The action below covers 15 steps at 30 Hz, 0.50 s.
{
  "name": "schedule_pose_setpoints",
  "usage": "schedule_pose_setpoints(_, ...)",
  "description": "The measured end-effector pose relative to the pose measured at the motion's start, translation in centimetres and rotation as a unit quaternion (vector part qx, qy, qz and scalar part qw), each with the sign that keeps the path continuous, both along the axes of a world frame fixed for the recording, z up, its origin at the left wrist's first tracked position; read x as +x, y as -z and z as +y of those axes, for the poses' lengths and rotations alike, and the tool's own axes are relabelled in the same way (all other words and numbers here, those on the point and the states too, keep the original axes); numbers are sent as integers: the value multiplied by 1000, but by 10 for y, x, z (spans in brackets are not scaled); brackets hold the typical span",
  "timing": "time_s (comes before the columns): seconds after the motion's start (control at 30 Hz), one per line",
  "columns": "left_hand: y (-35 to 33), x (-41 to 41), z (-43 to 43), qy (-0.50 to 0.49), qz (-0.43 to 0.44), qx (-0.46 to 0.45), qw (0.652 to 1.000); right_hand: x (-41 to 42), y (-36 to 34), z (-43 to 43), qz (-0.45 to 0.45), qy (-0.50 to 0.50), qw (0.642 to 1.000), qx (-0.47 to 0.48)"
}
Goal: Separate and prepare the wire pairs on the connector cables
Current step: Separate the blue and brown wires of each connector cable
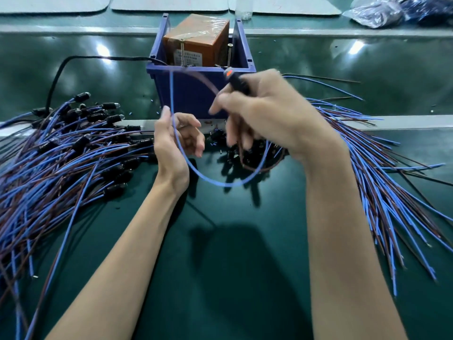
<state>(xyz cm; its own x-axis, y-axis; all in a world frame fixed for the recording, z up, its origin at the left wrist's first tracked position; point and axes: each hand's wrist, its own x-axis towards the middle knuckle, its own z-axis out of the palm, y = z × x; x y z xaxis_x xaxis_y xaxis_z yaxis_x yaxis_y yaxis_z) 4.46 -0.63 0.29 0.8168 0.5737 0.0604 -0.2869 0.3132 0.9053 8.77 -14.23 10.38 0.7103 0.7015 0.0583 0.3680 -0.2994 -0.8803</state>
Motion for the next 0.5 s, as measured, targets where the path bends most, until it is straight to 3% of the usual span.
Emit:
schedule_pose_setpoints(0.1, -2, -4, 1, 53, -32, -11, 998, -10, 0, 9, -15, -57, 994, -87)
schedule_pose_setpoints(0.2, -3, -6, 1, 61, -32, 1, 998, -10, 0, 17, -103, 15, 985, -141)
schedule_pose_setpoints(0.3, -3, -3, -1, 3, -15, 19, 1000, -6, -2, 15, -169, 131, 961, -175)
schedule_pose_setpoints(0.4, -3, 2, 1, -88, -14, -1, 996, 3, -6, 3, -168, 216, 953, -129)
schedule_pose_setpoints(0.5, -2, 3, 2, -128, -26, -26, 991, 5, -11, -11, -84, 243, 966, 3)
